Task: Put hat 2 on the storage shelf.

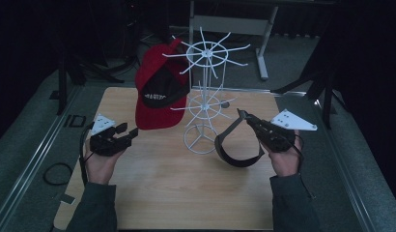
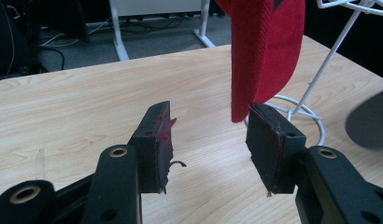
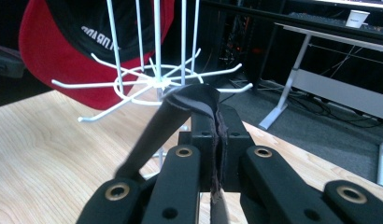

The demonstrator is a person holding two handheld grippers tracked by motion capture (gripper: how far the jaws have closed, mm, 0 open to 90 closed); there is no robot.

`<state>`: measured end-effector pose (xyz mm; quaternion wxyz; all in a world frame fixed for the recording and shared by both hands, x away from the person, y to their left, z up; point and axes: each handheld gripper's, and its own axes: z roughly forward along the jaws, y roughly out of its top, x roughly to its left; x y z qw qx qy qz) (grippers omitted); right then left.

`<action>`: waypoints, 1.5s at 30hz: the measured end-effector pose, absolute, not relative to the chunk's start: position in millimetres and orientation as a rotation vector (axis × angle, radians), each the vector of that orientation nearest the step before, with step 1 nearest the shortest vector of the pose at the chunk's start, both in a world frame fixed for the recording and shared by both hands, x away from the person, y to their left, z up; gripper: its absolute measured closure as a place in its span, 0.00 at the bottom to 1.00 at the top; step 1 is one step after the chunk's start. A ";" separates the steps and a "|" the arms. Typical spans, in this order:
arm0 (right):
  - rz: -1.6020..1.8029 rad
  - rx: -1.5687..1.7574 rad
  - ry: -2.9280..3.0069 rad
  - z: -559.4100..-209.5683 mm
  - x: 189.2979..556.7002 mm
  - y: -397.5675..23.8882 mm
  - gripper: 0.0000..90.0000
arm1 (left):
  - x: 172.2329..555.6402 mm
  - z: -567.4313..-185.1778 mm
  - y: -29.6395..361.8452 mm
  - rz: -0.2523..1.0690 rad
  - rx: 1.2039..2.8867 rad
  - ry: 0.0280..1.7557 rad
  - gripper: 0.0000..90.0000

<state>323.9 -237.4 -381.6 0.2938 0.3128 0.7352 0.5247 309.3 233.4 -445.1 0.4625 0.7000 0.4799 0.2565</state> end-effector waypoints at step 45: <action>1.757 0.945 1.871 -341.5 341.9 -246.3 0.97 | 309.2 -445.6 233.7 0.623 1.716 1.186 0.57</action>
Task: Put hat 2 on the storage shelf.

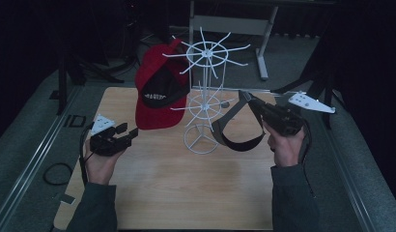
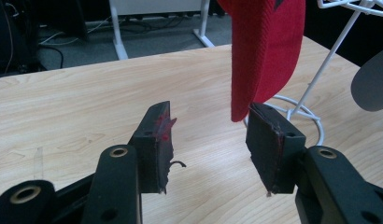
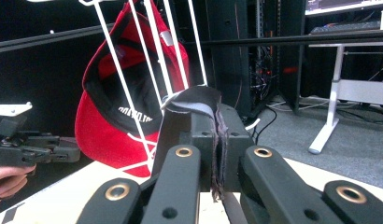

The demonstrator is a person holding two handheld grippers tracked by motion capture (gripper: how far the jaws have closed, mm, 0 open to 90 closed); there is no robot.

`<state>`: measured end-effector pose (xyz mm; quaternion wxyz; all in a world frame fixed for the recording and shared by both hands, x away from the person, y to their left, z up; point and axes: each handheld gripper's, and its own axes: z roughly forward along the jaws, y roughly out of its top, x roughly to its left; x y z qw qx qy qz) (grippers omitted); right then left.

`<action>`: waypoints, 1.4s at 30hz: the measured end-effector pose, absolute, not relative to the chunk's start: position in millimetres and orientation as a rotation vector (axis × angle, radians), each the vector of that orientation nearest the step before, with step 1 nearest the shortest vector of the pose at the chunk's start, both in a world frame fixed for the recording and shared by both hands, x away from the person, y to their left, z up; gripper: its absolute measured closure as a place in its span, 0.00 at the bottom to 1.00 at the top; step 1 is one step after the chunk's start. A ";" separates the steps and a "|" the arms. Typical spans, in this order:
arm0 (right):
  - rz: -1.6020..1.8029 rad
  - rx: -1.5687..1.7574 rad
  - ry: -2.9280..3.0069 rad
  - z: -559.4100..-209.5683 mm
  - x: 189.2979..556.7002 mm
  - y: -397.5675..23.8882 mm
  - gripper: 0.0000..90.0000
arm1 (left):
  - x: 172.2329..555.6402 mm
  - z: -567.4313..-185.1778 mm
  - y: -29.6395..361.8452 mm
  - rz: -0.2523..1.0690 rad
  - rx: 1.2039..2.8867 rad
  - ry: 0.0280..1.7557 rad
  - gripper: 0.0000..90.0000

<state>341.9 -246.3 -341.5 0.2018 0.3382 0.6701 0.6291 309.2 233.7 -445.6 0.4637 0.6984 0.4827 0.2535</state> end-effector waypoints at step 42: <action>1.822 0.857 1.820 -293.2 336.9 -249.6 0.97 | 308.6 -444.8 235.5 0.621 1.706 1.188 0.57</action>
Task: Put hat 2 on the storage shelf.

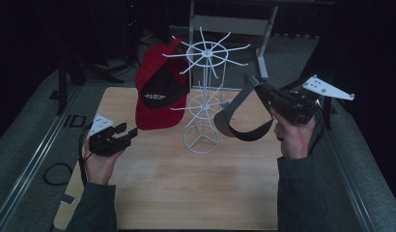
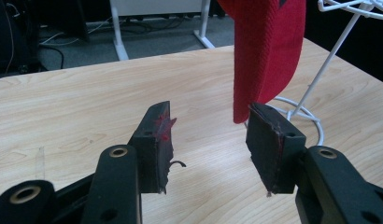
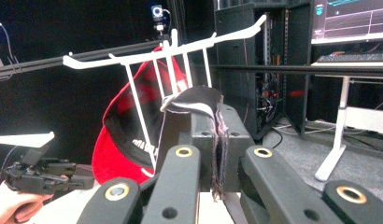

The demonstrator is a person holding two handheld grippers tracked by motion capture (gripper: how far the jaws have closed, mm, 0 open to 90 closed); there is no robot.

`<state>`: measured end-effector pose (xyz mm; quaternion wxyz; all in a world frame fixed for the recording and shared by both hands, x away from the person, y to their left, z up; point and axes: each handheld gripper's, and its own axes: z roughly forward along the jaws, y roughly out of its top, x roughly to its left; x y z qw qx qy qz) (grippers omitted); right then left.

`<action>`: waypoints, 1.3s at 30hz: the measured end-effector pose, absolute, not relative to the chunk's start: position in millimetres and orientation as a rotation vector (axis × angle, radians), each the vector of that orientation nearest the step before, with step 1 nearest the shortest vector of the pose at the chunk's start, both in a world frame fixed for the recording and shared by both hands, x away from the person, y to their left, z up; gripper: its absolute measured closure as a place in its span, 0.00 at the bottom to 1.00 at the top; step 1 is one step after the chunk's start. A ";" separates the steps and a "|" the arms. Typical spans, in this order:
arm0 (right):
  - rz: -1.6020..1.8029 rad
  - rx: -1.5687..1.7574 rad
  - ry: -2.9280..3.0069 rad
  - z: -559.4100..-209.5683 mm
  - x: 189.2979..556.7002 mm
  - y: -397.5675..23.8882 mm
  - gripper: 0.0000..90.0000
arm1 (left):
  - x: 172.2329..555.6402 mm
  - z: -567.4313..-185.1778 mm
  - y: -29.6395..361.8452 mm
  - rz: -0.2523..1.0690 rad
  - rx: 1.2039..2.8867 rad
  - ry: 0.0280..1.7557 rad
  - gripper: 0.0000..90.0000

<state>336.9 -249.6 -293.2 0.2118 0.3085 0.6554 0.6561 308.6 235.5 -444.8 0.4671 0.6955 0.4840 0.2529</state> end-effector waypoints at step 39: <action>1.880 0.777 1.760 -256.3 332.8 -243.0 0.97 | 310.4 -446.6 237.4 0.616 1.708 1.196 0.57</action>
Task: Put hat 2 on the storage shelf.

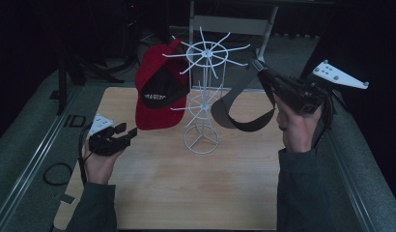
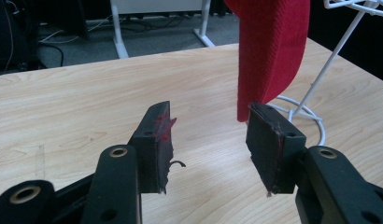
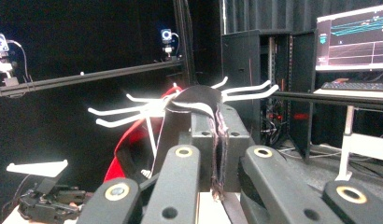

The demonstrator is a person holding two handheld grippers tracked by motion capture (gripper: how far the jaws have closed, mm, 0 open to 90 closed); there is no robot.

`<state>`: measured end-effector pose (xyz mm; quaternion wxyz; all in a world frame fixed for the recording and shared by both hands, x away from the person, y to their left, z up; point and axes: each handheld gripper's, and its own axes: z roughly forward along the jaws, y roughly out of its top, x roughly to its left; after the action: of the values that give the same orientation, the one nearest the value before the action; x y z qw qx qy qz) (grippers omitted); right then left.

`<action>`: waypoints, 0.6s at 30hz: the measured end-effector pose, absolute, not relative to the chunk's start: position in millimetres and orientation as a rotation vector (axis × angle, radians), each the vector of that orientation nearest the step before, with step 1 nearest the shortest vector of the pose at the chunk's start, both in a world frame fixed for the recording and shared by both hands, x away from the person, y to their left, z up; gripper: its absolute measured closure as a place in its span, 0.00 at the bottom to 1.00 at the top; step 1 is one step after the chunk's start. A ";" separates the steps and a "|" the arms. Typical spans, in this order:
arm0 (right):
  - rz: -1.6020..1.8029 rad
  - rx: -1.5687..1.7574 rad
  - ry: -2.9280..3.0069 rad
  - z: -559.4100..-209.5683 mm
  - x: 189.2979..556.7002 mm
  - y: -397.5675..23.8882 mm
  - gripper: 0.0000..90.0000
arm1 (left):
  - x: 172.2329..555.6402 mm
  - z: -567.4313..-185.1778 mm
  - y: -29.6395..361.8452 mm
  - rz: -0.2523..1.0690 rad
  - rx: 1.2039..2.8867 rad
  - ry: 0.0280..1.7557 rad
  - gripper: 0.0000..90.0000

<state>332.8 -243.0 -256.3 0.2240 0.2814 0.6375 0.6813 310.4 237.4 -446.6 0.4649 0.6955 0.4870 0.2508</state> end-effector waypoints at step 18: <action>1.880 0.772 1.749 -247.9 337.5 -241.0 0.97 | 310.0 -446.4 237.1 0.617 1.709 1.195 0.57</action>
<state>337.5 -241.0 -247.9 0.2280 0.2805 0.6352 0.6826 310.0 237.1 -446.4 0.4648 0.6959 0.4864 0.2512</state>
